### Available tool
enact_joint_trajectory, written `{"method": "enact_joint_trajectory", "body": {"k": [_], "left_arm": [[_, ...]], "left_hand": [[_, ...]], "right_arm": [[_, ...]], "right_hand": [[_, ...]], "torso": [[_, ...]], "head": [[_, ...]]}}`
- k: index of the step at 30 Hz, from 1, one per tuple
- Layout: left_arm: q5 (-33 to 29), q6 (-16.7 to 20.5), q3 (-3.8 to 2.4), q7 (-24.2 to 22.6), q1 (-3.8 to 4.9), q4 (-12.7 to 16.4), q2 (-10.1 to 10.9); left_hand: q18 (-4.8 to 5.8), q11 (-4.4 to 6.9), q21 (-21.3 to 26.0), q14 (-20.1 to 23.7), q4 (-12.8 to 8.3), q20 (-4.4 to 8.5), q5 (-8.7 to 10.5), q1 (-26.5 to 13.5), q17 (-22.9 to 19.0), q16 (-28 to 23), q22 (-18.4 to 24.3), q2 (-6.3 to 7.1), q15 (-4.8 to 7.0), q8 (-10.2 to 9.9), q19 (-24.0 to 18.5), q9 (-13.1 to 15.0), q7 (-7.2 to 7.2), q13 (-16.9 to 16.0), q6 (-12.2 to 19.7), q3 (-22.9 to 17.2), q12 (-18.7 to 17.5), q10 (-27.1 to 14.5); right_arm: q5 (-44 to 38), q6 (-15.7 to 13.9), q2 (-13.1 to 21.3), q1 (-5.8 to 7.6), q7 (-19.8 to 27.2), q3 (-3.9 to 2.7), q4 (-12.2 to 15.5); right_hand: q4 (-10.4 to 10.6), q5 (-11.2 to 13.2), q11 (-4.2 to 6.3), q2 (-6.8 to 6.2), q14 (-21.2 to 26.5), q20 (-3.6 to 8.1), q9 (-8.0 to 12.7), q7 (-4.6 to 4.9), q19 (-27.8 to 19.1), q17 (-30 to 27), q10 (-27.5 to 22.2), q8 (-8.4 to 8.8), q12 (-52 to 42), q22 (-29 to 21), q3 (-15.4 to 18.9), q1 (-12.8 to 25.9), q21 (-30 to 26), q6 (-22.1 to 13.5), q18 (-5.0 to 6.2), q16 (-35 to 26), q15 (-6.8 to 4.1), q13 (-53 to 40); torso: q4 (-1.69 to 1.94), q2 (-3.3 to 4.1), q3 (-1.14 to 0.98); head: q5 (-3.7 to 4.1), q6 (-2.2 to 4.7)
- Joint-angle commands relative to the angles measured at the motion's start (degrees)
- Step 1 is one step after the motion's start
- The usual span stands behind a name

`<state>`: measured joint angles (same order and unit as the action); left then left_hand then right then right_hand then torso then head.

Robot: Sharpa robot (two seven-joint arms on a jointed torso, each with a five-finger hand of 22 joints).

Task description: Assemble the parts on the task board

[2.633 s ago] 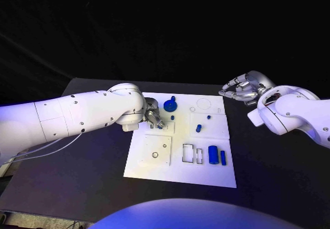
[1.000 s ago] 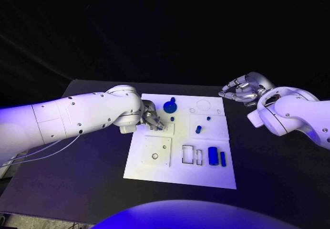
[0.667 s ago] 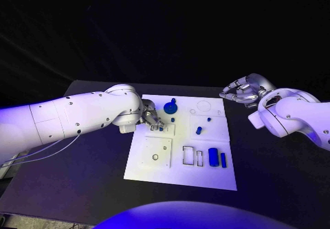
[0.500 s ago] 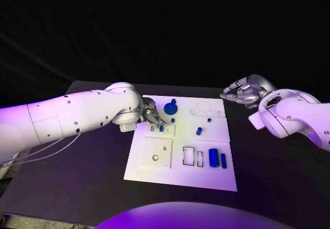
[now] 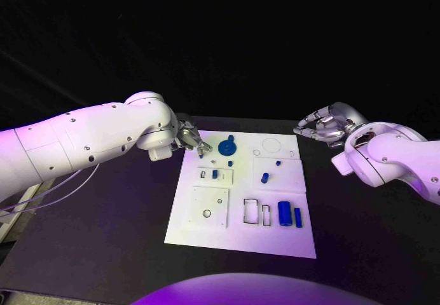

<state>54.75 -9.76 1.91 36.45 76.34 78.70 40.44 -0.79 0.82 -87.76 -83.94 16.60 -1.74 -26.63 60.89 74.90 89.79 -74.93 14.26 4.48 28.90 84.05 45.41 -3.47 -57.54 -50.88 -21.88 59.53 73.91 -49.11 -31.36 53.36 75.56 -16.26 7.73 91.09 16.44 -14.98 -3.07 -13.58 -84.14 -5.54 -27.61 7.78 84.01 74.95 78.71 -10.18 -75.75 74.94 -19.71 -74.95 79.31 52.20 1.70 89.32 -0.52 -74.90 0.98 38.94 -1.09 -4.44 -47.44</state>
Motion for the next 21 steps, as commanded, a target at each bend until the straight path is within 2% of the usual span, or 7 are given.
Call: {"method": "enact_joint_trajectory", "body": {"k": [1, 2, 5, 10, 12, 18, 21], "left_arm": [[2.75, -1.95, -0.16, -0.79, 0.41, -1.42, -0.5], [3.15, -2.07, -0.2, -0.79, 0.52, -1.84, -0.62], [4.07, -2.4, -0.26, -0.67, 0.71, -2.8, -0.94], [5.06, -3.19, -0.23, -0.66, 0.81, -5.14, -2.22], [5.2, -3.61, -0.08, -0.72, 0.82, -6.35, -2.92], [5.33, -4.42, 0.78, -1.17, 0.76, -9.73, -4.96], [5.23, -4.54, 1.26, -1.52, 0.69, -10.82, -5.66]], "left_hand": [[0.03, 0.01, 0.3, -6.06, 0.13, -0.5, 1.24, 0.27, 15.1, 0.21, -13.24, -0.4, -0.42, -0.31, 3.97, -0.25, -0.09, -0.02, 0.15, 0.79, -0.1, -0.47], [0.03, -0.06, 0.3, -6.06, 0.14, -0.66, 3.48, -0.12, 15.1, 0.21, -13.26, -0.73, -0.51, -0.48, 3.99, -0.55, -0.14, -0.09, -0.01, 1.68, 0.02, -0.48], [0.03, -0.07, 0.29, -6.06, 0.2, -0.73, 5.33, -0.33, 15.1, 0.21, -13.29, -1.19, -0.54, -0.56, 4.02, -0.82, -0.12, -0.11, -0.19, 2.56, 0.09, -0.52], [0.04, -0.07, 0.25, -6.06, 0.19, -0.73, 5.5, -0.35, 15.1, 0.21, -13.32, -1.3, -0.54, -0.58, 4.05, -0.86, -0.11, -0.13, -0.21, 2.64, 0.12, -0.52], [0.03, -0.06, 0.3, -6.06, 0.16, -0.74, 5.54, -0.28, 15.1, 0.21, -13.29, -1.4, -0.54, -0.59, 4.02, -0.88, -0.1, -0.1, -0.21, 2.63, 0.09, -0.54], [0.04, -0.06, 0.28, -6.06, 0.09, -0.75, 5.61, 0.1, 15.1, 0.21, -13.31, -1.74, -0.54, -0.67, 4.04, -0.96, -0.1, -0.05, -0.13, 2.59, 0.05, -0.62], [0.02, -0.07, 0.34, -6.06, 0.11, -0.75, 5.69, 0.15, 15.1, 0.21, -13.27, -1.81, -0.54, -0.69, 4.0, -0.99, -0.12, 0.01, -0.1, 2.61, -0.01, -0.68]], "right_arm": [[-0.26, 0.04, -0.03, -0.04, 0.2, 0.0, 0.02], [-0.26, 0.04, -0.03, -0.04, 0.19, 0.0, 0.02], [-0.27, 0.03, 0.03, -0.03, 0.15, 0.0, 0.04], [-0.3, -0.02, 0.04, -0.03, 0.13, 0.0, 0.03], [-0.31, -0.01, -0.04, -0.03, 0.14, 0.0, 0.03], [-0.32, -0.03, -0.25, -0.03, 0.22, 0.0, 0.0], [-0.32, -0.04, -0.29, -0.03, 0.24, 0.0, 0.02]], "right_hand": [[0.04, 0.06, 0.03, -0.03, -5.32, 0.24, -0.05, -0.09, 0.33, 13.14, -0.14, -0.28, 0.09, 10.09, -0.29, 0.66, -0.19, -0.37, 0.87, -0.35, -0.37, -0.82], [0.04, 0.06, 0.03, -0.03, -5.32, 0.24, -0.05, -0.09, 0.33, 13.14, -0.14, -0.28, 0.09, 10.09, -0.29, 0.66, -0.19, -0.37, 0.87, -0.35, -0.37, -0.82], [0.04, 0.06, 0.03, -0.03, -5.32, 0.24, -0.05, -0.09, 0.33, 13.14, -0.14, -0.28, 0.09, 10.09, -0.29, 0.66, -0.19, -0.37, 0.87, -0.35, -0.37, -0.82], [-0.01, 0.06, 0.04, 0.0, -5.33, 0.24, -0.1, -0.1, 0.34, 13.18, -0.1, -0.31, 0.04, 10.1, -0.34, 0.7, -0.19, -0.38, 0.87, -0.33, -0.37, -0.86], [-0.01, 0.06, 0.04, 0.0, -5.33, 0.24, -0.1, -0.1, 0.34, 13.18, -0.1, -0.31, 0.04, 10.1, -0.34, 0.7, -0.19, -0.38, 0.87, -0.33, -0.37, -0.86], [-0.01, 0.06, 0.04, 0.0, -5.33, 0.24, -0.1, -0.1, 0.34, 13.18, -0.1, -0.31, 0.04, 10.1, -0.34, 0.7, -0.19, -0.38, 0.87, -0.33, -0.37, -0.86], [-0.01, 0.06, 0.04, 0.0, -5.33, 0.24, -0.1, -0.1, 0.34, 13.18, -0.1, -0.31, 0.04, 10.1, -0.34, 0.7, -0.19, -0.38, 0.87, -0.33, -0.37, -0.86]], "torso": [[-0.05, 0.16, 0.08], [-0.04, 0.16, 0.08], [0.03, 0.14, 0.08], [0.24, 0.06, 0.09], [0.19, 0.08, 0.1], [-0.05, 0.17, 0.18], [-0.09, 0.16, 0.12]], "head": [[0.07, 0.35], [0.09, 0.39], [-0.08, 0.42], [-0.15, 0.45], [-0.31, 0.5], [-0.45, 0.43], [-0.48, 0.4]]}}
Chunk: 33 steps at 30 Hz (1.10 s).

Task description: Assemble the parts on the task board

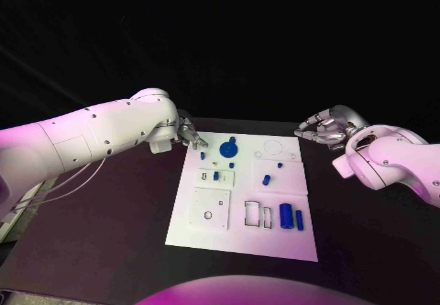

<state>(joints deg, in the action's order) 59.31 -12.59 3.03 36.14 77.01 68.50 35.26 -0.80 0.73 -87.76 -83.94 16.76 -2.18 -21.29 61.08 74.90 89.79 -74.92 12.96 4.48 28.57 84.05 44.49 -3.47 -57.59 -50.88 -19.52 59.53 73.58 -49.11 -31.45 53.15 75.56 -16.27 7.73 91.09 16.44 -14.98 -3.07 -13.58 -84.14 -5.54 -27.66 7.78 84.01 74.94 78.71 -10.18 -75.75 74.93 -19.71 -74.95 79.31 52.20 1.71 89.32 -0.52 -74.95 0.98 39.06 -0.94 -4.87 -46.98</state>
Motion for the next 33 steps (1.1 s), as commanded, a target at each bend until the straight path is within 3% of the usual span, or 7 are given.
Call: {"method": "enact_joint_trajectory", "body": {"k": [1, 13, 33], "left_arm": [[0.6, -1.78, 0.33, -1.36, -0.03, -1.12, -0.79], [0.01, -2.29, 1.0, -1.87, -0.37, -4.77, -2.84], [-1.65, -4.54, 1.73, -2.13, -0.67, -5.91, -4.1]], "left_hand": [[0.03, -0.02, 0.36, -6.06, 0.02, -0.32, 0.66, -0.1, 15.1, 0.21, -13.28, -0.6, -0.56, -0.4, 3.98, -0.13, -0.16, 0.07, -0.06, 0.4, -0.01, -0.39], [0.04, -0.04, 0.32, -6.06, -0.05, -0.36, 0.81, 0.14, 15.1, 0.21, -13.32, -1.17, -0.6, -0.45, 4.03, -0.24, -0.16, -0.01, -0.05, 0.4, 0.09, -0.43], [0.05, -0.03, 0.31, -6.06, -0.18, -0.39, -0.42, 1.88, 15.1, 0.21, -13.36, -1.97, -0.61, -0.38, 4.05, -0.42, 0.03, -0.08, -0.33, 0.07, 0.24, -0.45]], "right_arm": [[-0.32, 0.04, -0.11, -0.03, 0.27, 0.0, 0.04], [-0.32, -0.04, -0.35, -0.03, 0.39, -0.01, 0.05], [-0.32, 0.02, -0.61, -0.03, 0.44, -0.01, 0.0]], "right_hand": [[-0.05, 0.04, 0.05, 0.02, -5.3, 0.25, -0.1, -0.11, 0.32, 13.09, -0.18, -0.35, 0.15, 10.09, -0.4, 0.72, -0.26, -0.4, 0.88, -0.38, -0.38, -0.69], [-0.05, 0.04, 0.05, 0.02, -5.3, 0.25, -0.1, -0.11, 0.32, 13.09, -0.18, -0.35, 0.15, 10.09, -0.4, 0.72, -0.26, -0.4, 0.88, -0.38, -0.38, -0.69], [-0.09, -0.02, 0.06, 0.06, -5.3, 0.25, -0.15, -0.12, 0.29, 13.06, -0.21, -0.37, 0.19, 10.06, -0.48, 0.71, -0.34, -0.42, 0.9, -0.4, -0.39, -0.65]], "torso": [[-0.09, 0.05, -0.05], [-0.03, 0.02, -0.09], [-0.08, 0.0, -0.09]], "head": [[-0.07, -0.05], [-0.25, -0.08], [-0.25, -0.05]]}}
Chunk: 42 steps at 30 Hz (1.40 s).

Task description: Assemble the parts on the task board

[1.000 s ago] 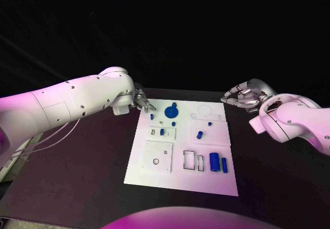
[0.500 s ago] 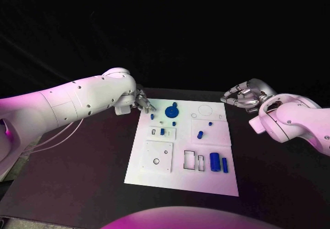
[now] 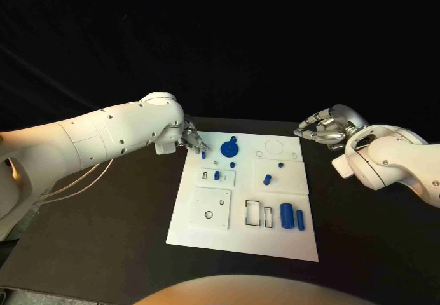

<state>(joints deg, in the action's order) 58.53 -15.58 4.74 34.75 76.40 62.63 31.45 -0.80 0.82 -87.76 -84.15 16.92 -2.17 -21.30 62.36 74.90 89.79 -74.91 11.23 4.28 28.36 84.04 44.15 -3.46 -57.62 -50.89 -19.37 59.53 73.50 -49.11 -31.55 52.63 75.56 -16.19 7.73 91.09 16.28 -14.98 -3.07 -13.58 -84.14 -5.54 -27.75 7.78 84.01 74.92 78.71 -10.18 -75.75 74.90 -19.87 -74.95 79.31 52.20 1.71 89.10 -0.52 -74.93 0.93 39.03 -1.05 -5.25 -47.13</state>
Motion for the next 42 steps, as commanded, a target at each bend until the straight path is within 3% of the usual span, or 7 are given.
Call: {"method": "enact_joint_trajectory", "body": {"k": [1, 14, 22, 28, 33, 36, 42], "left_arm": [[-0.9, -1.6, 0.03, -0.74, -0.07, -0.07, -0.32], [-1.25, -1.36, 0.14, -0.56, -0.26, -0.33, -0.34], [-1.84, -1.31, 0.15, -0.95, -0.29, -0.13, -0.34], [-3.29, -0.55, 0.15, -1.54, -0.3, -0.13, -0.36], [-5.76, 0.2, 0.16, -1.92, -0.3, -0.3, -0.24], [-6.84, 0.72, 0.16, -2.04, -0.3, -0.12, 0.06], [-8.96, 2.08, 0.14, -1.81, -0.32, 1.67, 1.55]], "left_hand": [[0.05, -0.11, 0.3, -5.85, -0.34, -0.39, -0.41, 0.62, 15.1, 0.21, -13.38, -0.25, -0.41, -0.17, 4.06, -0.09, 0.03, -0.05, -0.33, -0.09, 0.24, -0.37], [0.07, -0.03, 0.24, -5.85, -0.41, -0.36, -0.36, 2.47, 15.1, 0.21, -13.45, -1.25, -0.34, -0.13, 4.13, -0.26, 0.15, -0.11, -0.48, -0.75, 0.36, -0.37], [0.04, 0.15, 0.39, -5.85, -0.76, -0.25, 3.86, 6.88, 15.1, 0.21, -13.43, -2.53, -0.21, 0.21, 4.07, -0.45, 0.43, 0.1, -0.65, -3.19, 0.31, -0.45], [0.03, 0.37, 0.45, -5.85, -1.61, -0.08, 10.28, 11.7, 15.1, 0.21, -13.5, -3.67, -0.08, 1.3, 4.08, -0.06, 0.7, 0.41, -0.32, -9.73, 0.16, -0.29], [-0.05, 0.25, 0.82, -5.85, -3.86, -0.17, 10.92, 13.23, 15.1, 0.21, -13.36, -3.23, -0.2, 2.58, 3.86, 0.88, 0.58, 2.66, 0.62, -14.99, -2.1, -1.3], [-0.08, 0.11, 0.96, -5.85, -5.85, -0.32, 11.36, 12.81, 15.1, 0.21, -13.36, -2.86, -0.36, 4.45, 3.8, 2.22, 0.43, 3.42, 1.13, -18.89, -2.82, -1.12], [-0.07, 0.06, 0.94, -5.85, -7.47, -0.4, 11.68, 11.69, 15.1, 0.21, -13.43, -2.34, -0.38, 6.3, 3.84, 3.4, 0.36, 3.41, 1.68, -21.99, -2.7, -0.69]], "right_arm": [[-0.32, 0.13, -0.1, -0.03, 0.37, 0.0, 0.01], [-0.32, 0.16, -0.11, -0.03, 0.31, -0.01, 0.03], [-0.32, 0.34, -0.16, -0.03, 0.22, -0.01, -0.07], [-0.32, 0.43, -0.2, -0.03, 0.22, -0.01, -0.16], [-0.27, 0.67, -0.23, -0.03, 0.26, -0.01, -0.26], [-0.2, 0.83, -0.24, -0.03, 0.26, -0.01, -0.33], [-0.15, 1.0, -0.23, -0.04, 0.26, 0.0, -0.49]], "right_hand": [[0.08, -0.02, 0.06, 0.06, -5.3, 0.25, -0.05, -0.12, 0.29, 13.08, -0.21, -0.37, 0.19, 10.08, -0.32, 0.71, -0.34, -0.42, 0.9, -0.18, -0.39, -0.66], [0.03, -0.08, 0.07, 0.08, -5.3, 0.26, -0.13, -0.13, 0.31, 13.11, -0.16, -0.42, 0.13, 10.09, -0.43, 0.7, -0.33, -0.45, 0.89, -0.17, -0.4, -0.71], [0.03, -0.08, 0.07, 0.08, -5.3, 0.26, -0.13, -0.13, 0.31, 13.11, -0.16, -0.42, 0.13, 10.09, -0.43, 0.7, -0.33, -0.45, 0.89, -0.17, -0.4, -0.71], [0.01, -0.13, 0.07, 0.11, -5.28, 0.26, -0.18, -0.13, 0.29, 13.02, -0.14, -0.46, 0.12, 10.08, -0.52, 0.7, -0.39, -0.44, 0.9, -0.22, -0.4, -0.71], [0.0, -0.15, 0.08, 0.13, -5.29, 0.26, -0.2, -0.14, 0.29, 13.05, -0.14, -0.48, 0.11, 10.08, -0.56, 0.69, -0.38, -0.43, 0.9, -0.21, -0.41, -0.71], [0.0, -0.15, 0.08, 0.13, -5.29, 0.26, -0.2, -0.14, 0.29, 13.05, -0.14, -0.48, 0.11, 10.08, -0.56, 0.69, -0.38, -0.43, 0.9, -0.21, -0.41, -0.71], [0.0, -0.15, 0.08, 0.13, -5.29, 0.26, -0.2, -0.14, 0.29, 13.05, -0.14, -0.48, 0.11, 10.08, -0.56, 0.69, -0.38, -0.43, 0.9, -0.21, -0.41, -0.71]], "torso": [[-0.05, 0.03, 0.01], [-0.02, 0.06, -0.01], [-0.02, 0.0, 0.03], [0.0, -0.01, -0.02], [-0.05, -0.01, -0.01], [-0.05, 0.0, -0.04], [0.02, -0.01, -0.05]], "head": [[0.11, 0.09], [0.13, -0.17], [0.34, -0.24], [0.32, -0.26], [0.22, -0.33], [0.21, -0.35], [0.18, -0.41]]}}
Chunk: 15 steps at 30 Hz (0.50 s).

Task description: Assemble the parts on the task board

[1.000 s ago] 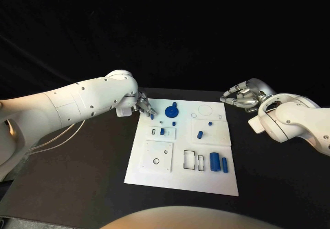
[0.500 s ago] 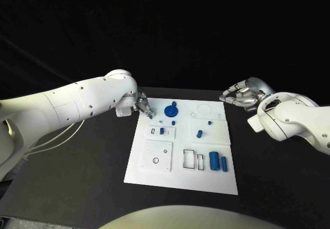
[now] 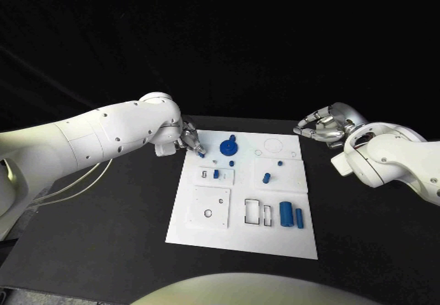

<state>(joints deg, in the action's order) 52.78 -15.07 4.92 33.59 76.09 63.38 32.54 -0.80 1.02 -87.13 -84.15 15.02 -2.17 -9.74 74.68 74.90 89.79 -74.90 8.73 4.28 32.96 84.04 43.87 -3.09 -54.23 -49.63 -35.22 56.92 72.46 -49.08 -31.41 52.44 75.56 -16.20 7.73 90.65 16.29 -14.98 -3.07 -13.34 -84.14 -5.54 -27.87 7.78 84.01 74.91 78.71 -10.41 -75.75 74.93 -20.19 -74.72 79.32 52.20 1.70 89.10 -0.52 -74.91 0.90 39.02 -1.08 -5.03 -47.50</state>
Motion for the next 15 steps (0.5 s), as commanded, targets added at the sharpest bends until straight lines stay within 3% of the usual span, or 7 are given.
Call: {"method": "enact_joint_trajectory", "body": {"k": [1, 7, 11, 15], "left_arm": [[-3.57, 1.87, -0.06, -0.59, -0.02, 1.48, 0.86], [-5.72, 4.13, -0.29, -0.07, -0.04, 6.7, 4.29], [-5.95, 5.79, -0.35, 0.15, -0.26, 10.33, 6.46], [-4.86, 7.46, -0.4, -0.12, -1.01, 13.79, 8.54]], "left_hand": [[-0.06, -0.15, 0.31, -5.85, -5.69, -0.4, 0.1, -0.75, 15.1, 0.21, -13.44, 0.2, -0.38, 1.84, 3.85, 3.76, -0.02, -0.03, 0.45, -6.36, -0.03, 0.41], [-0.05, -0.1, 0.27, -5.85, -6.5, -0.39, -0.48, -1.91, 15.1, 0.21, -13.5, 0.65, -0.34, 2.93, 3.89, 4.31, 0.02, -0.79, 0.59, -7.83, 0.84, 1.06], [-0.03, 0.1, 0.23, -5.85, -7.47, -0.25, -3.22, -3.62, 15.1, 0.21, -13.57, 1.44, -0.2, 4.42, 3.96, 4.94, 0.17, 0.77, 0.71, -9.31, -0.37, 0.65], [-0.02, 0.22, 0.17, -5.85, -8.24, -0.14, -5.27, -4.86, 15.1, 0.21, -13.64, 2.02, -0.05, 5.64, 4.01, 5.32, 0.37, 0.95, 0.64, -10.15, -0.23, 1.19]], "right_arm": [[-0.17, 0.87, -0.02, -0.04, 0.26, -0.01, -0.08], [-0.16, 0.85, 0.11, -0.04, 0.31, 0.0, -0.21], [-0.1, 0.79, 0.16, -0.04, 0.43, 0.0, -0.26], [-0.06, 0.8, 0.22, -0.05, 0.48, 0.0, -0.32]], "right_hand": [[-0.01, -0.15, 0.08, -0.1, -5.29, 0.26, -0.09, -0.14, 0.29, 13.06, -0.14, -0.26, 0.11, 10.06, -0.24, 0.46, -0.38, -0.43, 0.9, -0.21, -0.41, -0.73], [-0.01, -0.17, 0.08, -0.07, -5.26, 0.27, -0.12, -0.14, 0.22, 12.95, -0.18, -0.29, 0.17, 9.99, -0.3, 0.46, -0.53, -0.42, 0.94, -0.27, -0.41, -0.67], [-0.02, -0.18, 0.08, -0.07, -5.25, 0.27, -0.15, -0.14, 0.14, 12.92, -0.2, -0.31, 0.2, 9.92, -0.34, 0.47, -0.7, -0.43, 0.97, -0.29, -0.41, -0.64], [-0.02, -0.18, 0.08, -0.07, -5.25, 0.27, -0.15, -0.14, 0.14, 12.92, -0.2, -0.31, 0.2, 9.92, -0.34, 0.47, -0.7, -0.43, 0.97, -0.29, -0.41, -0.64]], "torso": [[0.06, -0.01, -0.01], [0.14, -0.1, -0.03], [0.16, -0.12, -0.02], [0.3, -0.14, 0.03]], "head": [[-0.04, -0.04], [0.01, -0.03], [-0.06, -0.02], [-0.21, -0.17]]}}
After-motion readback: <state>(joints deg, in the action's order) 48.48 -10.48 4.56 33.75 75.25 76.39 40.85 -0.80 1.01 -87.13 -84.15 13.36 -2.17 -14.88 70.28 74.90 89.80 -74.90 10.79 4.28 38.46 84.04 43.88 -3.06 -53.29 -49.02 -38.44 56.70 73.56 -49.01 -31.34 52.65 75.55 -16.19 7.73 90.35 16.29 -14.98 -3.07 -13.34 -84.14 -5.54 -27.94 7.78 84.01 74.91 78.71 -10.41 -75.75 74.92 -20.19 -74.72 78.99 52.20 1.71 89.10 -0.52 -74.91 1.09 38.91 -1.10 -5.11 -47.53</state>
